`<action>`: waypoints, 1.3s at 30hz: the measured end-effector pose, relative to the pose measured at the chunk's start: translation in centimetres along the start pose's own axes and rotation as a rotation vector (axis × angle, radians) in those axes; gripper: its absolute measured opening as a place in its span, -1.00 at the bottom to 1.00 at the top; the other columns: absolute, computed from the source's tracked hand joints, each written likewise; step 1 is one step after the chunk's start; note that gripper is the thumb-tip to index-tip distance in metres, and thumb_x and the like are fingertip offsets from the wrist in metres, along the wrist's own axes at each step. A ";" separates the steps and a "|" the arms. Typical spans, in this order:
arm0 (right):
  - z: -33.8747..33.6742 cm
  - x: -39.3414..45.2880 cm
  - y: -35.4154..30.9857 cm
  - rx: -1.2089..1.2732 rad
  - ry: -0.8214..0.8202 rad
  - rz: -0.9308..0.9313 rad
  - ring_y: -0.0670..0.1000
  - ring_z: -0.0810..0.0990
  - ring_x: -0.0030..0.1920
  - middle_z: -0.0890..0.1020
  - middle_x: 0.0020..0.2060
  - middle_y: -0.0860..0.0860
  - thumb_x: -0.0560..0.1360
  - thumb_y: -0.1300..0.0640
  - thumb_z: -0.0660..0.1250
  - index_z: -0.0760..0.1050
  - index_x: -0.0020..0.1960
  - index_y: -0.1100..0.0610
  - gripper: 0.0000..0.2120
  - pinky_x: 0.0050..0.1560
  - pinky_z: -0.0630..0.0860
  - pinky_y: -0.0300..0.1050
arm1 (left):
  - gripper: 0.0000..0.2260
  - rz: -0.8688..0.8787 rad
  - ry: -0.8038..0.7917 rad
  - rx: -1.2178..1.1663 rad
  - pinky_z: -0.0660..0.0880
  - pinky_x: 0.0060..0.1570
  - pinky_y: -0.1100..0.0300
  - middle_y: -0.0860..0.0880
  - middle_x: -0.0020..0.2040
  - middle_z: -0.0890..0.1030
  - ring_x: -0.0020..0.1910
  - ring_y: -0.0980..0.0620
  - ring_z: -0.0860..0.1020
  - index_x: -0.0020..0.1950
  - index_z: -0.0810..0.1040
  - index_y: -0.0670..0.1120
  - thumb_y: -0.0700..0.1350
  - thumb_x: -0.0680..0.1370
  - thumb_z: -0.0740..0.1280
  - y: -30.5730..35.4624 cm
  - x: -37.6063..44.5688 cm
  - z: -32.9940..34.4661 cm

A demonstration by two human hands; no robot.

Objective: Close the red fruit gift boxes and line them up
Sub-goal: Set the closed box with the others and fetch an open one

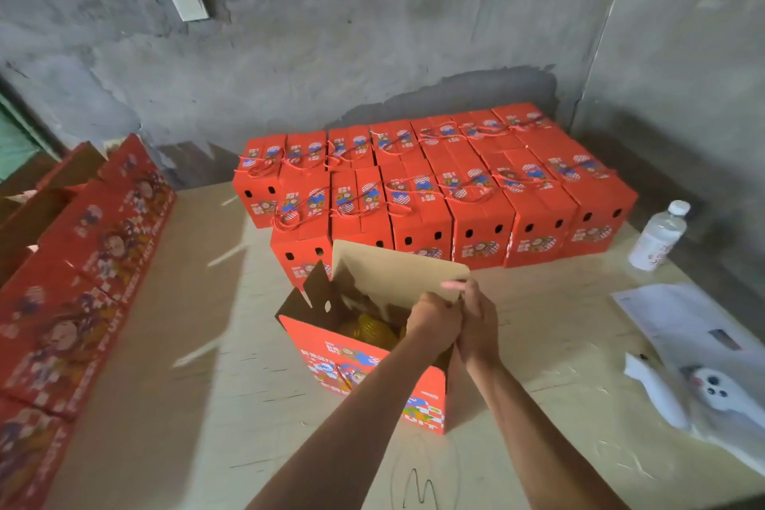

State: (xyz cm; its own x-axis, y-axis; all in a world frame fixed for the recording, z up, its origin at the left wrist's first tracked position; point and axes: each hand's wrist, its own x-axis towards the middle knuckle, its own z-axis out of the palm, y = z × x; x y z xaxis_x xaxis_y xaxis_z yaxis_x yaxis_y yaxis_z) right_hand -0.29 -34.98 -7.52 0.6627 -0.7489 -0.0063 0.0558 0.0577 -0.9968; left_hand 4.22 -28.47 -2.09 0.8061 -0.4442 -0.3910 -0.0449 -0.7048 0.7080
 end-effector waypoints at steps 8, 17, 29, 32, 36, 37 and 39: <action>1.9 -1.2 0.1 -0.276 0.061 -0.166 -0.16 0.57 -0.21 0.61 -0.25 0.07 0.63 0.07 0.11 0.54 -0.13 0.19 -0.68 -0.30 0.42 -0.42 | -0.50 0.076 -0.161 -0.017 0.56 0.19 -0.06 -0.32 0.16 0.64 0.18 -0.30 0.62 0.20 0.60 -0.31 0.11 0.70 0.14 -2.4 0.5 -2.9; 2.0 -1.3 1.5 -0.568 0.067 -0.250 0.10 0.56 0.02 0.60 -0.05 0.06 0.68 -0.09 0.13 0.55 0.01 0.18 -0.62 -0.01 0.52 0.00 | -0.61 0.240 -0.253 0.515 0.42 -0.11 0.06 -0.30 0.05 0.65 0.07 -0.25 0.61 0.04 0.61 -0.27 0.04 0.70 0.21 -7.5 0.6 -8.9; 4.5 1.4 2.8 -0.803 -0.116 -0.489 0.26 0.56 -0.06 0.54 -0.05 0.16 0.47 0.14 0.55 0.50 0.01 0.27 -0.71 -0.08 0.54 0.14 | -0.59 0.111 0.163 0.717 0.33 0.21 -0.01 -0.15 0.04 0.71 0.10 -0.17 0.65 0.00 0.65 -0.09 0.06 0.68 0.05 -12.4 -4.1 -2.5; 6.6 2.5 2.6 -0.924 -0.283 -0.549 0.19 0.53 -0.04 0.51 -0.05 0.10 0.53 -0.01 0.49 0.46 0.02 0.21 -0.67 -0.20 0.54 0.09 | -0.58 -0.003 0.296 0.621 0.34 0.15 -0.02 -0.11 -0.03 0.72 0.04 -0.14 0.65 -0.08 0.65 -0.04 0.05 0.66 0.04 -12.4 -5.3 -1.4; 7.5 2.8 2.6 -1.029 -0.260 -0.674 0.20 0.54 -0.12 0.50 -0.10 0.12 0.62 -0.02 0.36 0.45 -0.05 0.20 -0.71 -0.34 0.53 0.09 | -0.69 0.173 0.489 0.472 0.47 -0.01 0.02 -0.02 -0.19 0.70 -0.14 -0.08 0.66 -0.22 0.58 0.00 0.06 0.64 0.20 -13.3 -6.3 -1.6; 7.3 2.8 2.6 -1.026 -0.255 -0.694 0.21 0.55 -0.13 0.50 -0.10 0.13 0.65 0.03 0.31 0.45 -0.05 0.21 -0.75 -0.31 0.55 0.11 | -0.74 0.223 0.491 0.438 0.49 0.03 0.02 0.00 -0.14 0.70 -0.09 -0.06 0.65 -0.15 0.61 0.01 0.06 0.63 0.23 -13.6 -6.3 -2.0; 7.1 2.6 2.4 -1.023 -0.259 -0.700 0.19 0.54 -0.14 0.49 -0.10 0.13 0.67 0.12 0.22 0.44 -0.06 0.21 -0.81 -0.27 0.55 0.13 | -0.82 0.371 0.517 0.447 0.49 0.20 -0.01 0.01 0.03 0.69 0.06 -0.04 0.62 0.04 0.65 -0.01 0.02 0.61 0.29 -14.0 -6.3 -3.2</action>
State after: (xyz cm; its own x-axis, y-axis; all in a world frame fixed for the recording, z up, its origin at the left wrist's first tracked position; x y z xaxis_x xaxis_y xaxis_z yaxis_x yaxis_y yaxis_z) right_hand 6.90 -32.12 -9.39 0.8580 -0.2551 0.4458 -0.0719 -0.9190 -0.3876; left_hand 1.69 -14.06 -7.61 0.8600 -0.4571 0.2270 -0.5104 -0.7657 0.3914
